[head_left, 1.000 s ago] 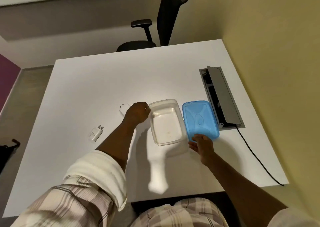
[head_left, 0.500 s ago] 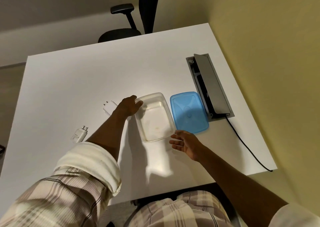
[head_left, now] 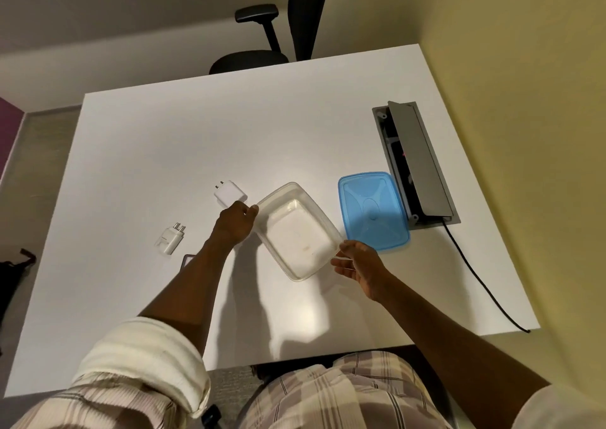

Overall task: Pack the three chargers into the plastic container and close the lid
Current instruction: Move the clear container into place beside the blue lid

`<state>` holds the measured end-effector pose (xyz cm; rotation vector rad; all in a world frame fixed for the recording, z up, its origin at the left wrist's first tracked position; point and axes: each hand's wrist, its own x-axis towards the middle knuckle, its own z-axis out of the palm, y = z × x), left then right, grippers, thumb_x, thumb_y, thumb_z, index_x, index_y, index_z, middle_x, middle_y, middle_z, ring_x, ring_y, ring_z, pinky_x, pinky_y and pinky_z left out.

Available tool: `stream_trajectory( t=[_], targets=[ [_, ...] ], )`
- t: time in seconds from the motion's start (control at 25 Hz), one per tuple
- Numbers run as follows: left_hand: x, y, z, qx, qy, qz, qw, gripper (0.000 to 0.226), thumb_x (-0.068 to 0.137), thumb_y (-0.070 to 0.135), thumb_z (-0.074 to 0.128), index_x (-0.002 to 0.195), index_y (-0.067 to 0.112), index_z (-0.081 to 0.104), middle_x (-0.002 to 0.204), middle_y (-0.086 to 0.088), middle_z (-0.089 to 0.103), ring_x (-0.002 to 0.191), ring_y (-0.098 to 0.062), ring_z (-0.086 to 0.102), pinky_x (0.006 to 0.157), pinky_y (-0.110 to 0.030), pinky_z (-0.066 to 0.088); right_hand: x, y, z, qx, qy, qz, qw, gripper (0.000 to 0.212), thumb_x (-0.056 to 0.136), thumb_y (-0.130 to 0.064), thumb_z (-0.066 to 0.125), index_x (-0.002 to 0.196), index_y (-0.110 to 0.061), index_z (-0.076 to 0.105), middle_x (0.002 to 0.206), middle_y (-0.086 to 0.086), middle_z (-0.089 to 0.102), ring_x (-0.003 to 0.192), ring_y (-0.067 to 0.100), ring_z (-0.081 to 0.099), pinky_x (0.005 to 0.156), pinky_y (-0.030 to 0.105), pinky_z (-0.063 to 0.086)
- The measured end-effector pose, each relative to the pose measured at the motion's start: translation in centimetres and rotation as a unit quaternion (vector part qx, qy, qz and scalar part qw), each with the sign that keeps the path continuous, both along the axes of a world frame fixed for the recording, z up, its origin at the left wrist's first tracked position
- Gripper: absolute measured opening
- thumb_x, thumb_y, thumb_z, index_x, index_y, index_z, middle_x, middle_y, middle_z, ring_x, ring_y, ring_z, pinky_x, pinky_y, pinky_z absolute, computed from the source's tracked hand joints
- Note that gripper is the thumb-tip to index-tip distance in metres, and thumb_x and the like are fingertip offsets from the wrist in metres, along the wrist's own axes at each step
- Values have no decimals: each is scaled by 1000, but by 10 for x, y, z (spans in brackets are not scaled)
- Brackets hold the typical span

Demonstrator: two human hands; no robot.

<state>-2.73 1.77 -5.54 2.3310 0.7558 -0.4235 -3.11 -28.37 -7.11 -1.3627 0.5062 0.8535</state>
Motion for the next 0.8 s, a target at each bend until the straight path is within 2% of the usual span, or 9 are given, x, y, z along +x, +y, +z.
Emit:
stream_trajectory(
  t=[0.08,0.24,0.36,0.44,0.52,0.64,0.68,0.8],
  targets=[
    [-16,0,1,-10,2,29,1000,44,99,52,43,102,10,56,110,-15,73,103,-37,68,96,-45,52,3,3,0,-20,-15,0,1000,35,96,-20,58,127,-4,55,120,23,62,98,30,65,80,34,58],
    [-45,-3,6,-41,-16,91,995,45,100,48,42,100,7,57,90,-12,74,84,-34,72,89,-47,56,18,13,3,-70,-51,12,996,34,94,-17,59,126,-5,57,109,19,64,92,28,64,81,37,57],
    [-67,-9,6,-73,-27,118,990,44,101,44,43,97,3,58,87,-13,75,74,-32,72,83,-46,58,32,20,11,-111,-94,42,988,23,89,-8,52,106,-16,64,103,15,66,85,24,64,76,35,57],
    [-81,-14,5,-86,-17,115,990,44,101,44,43,94,4,59,85,-11,74,74,-33,73,84,-47,58,42,25,16,-137,-118,59,982,27,85,-4,47,96,-21,66,102,16,68,85,24,64,80,40,58],
    [-91,-20,4,-98,-9,103,990,41,101,43,43,82,10,57,81,-10,74,73,-33,72,84,-47,58,50,29,20,-164,-142,85,972,29,80,-2,44,95,-9,68,93,16,65,82,25,61,83,47,58],
    [-103,-28,3,-111,-10,92,989,41,101,42,45,69,18,53,81,-10,75,74,-33,72,86,-47,57,55,35,26,-209,-181,126,953,32,76,0,45,102,11,61,82,23,58,77,27,55,73,52,56],
    [-106,-30,2,-116,-9,91,989,40,100,42,46,68,20,53,84,-11,76,78,-34,73,87,-47,56,55,37,27,-220,-188,133,948,29,77,0,45,100,12,60,82,25,56,78,28,53,70,50,54],
    [-113,-32,-4,-126,-8,87,988,37,101,43,46,71,21,51,90,-12,76,87,-35,72,92,-49,54,57,43,28,-239,-193,145,941,28,80,1,44,100,16,56,81,17,51,79,28,48,69,37,42]
  ],
)
